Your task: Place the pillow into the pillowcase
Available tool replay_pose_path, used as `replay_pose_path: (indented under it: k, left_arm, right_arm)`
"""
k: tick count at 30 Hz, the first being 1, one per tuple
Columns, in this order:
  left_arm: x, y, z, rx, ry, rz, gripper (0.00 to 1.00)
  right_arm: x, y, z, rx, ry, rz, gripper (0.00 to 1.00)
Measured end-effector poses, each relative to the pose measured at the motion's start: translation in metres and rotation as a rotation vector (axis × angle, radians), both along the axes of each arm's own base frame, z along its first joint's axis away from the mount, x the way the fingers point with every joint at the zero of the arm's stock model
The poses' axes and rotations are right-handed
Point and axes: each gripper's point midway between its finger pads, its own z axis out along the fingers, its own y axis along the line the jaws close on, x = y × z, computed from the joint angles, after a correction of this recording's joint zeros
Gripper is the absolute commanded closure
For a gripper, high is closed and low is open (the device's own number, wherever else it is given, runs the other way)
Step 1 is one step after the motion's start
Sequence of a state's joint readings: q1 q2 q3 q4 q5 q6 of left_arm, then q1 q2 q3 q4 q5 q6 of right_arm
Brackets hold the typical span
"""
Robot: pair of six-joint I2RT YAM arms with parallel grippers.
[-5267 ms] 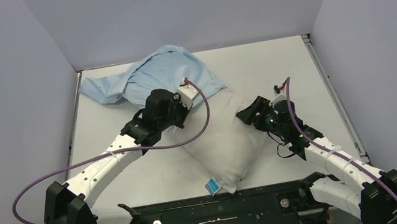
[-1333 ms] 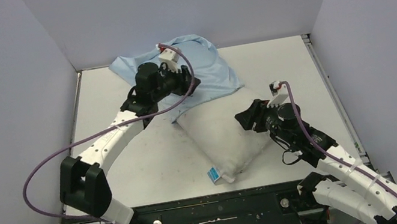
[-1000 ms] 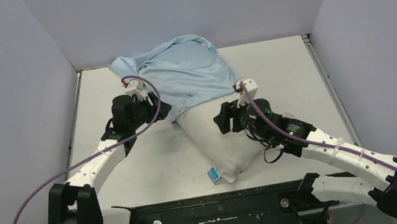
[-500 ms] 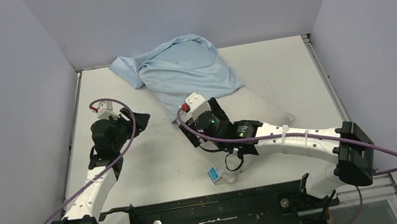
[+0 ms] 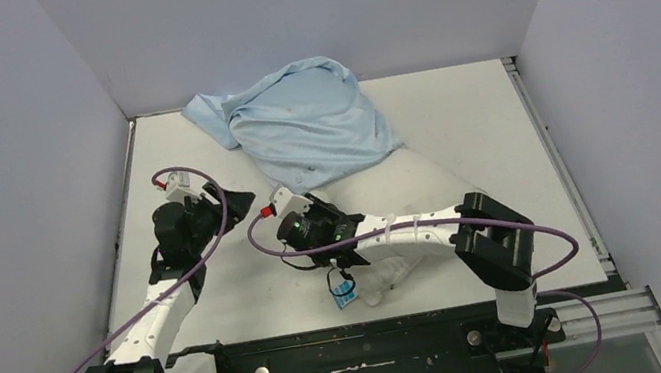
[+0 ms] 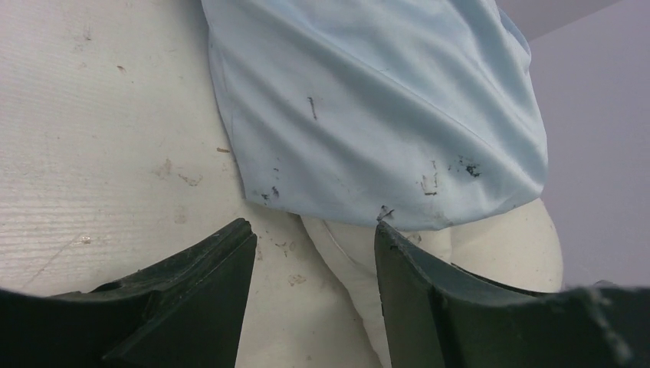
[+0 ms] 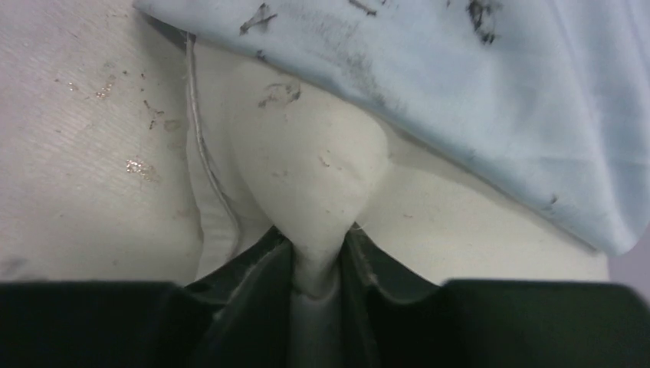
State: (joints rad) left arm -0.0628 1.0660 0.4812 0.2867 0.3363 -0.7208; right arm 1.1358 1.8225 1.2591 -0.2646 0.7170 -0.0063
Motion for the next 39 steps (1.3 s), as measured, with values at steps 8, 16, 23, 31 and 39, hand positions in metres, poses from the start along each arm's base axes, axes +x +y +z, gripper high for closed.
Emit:
replay_pose_path:
  k: [8, 16, 23, 31, 39]
  left_arm:
    - [-0.009, -0.01, -0.006, -0.021, -0.013, -0.067, 0.37]
    - [-0.004, -0.02, -0.004, 0.025, -0.08, -0.131, 0.39]
    - [0.014, -0.029, -0.004, -0.036, -0.126, -0.135, 0.37]
    - [0.028, -0.038, -0.005, -0.048, -0.175, -0.16, 0.44]
    - [0.037, -0.067, 0.001, 0.122, -0.237, -0.216, 0.45]
  right_arm:
    - [0.006, 0.006, 0.021, 0.067, -0.019, 0.001, 1.0]
    - [0.006, 0.003, 0.097, 0.388, -0.018, 0.038, 1.0]
    - [0.009, 0.0, 0.123, 0.535, -0.013, 0.046, 1.0]
    - [0.008, -0.002, 0.114, 0.555, 0.022, 0.051, 1.0]
    - [0.01, -0.008, 0.122, 0.585, 0.018, 0.043, 1.0]
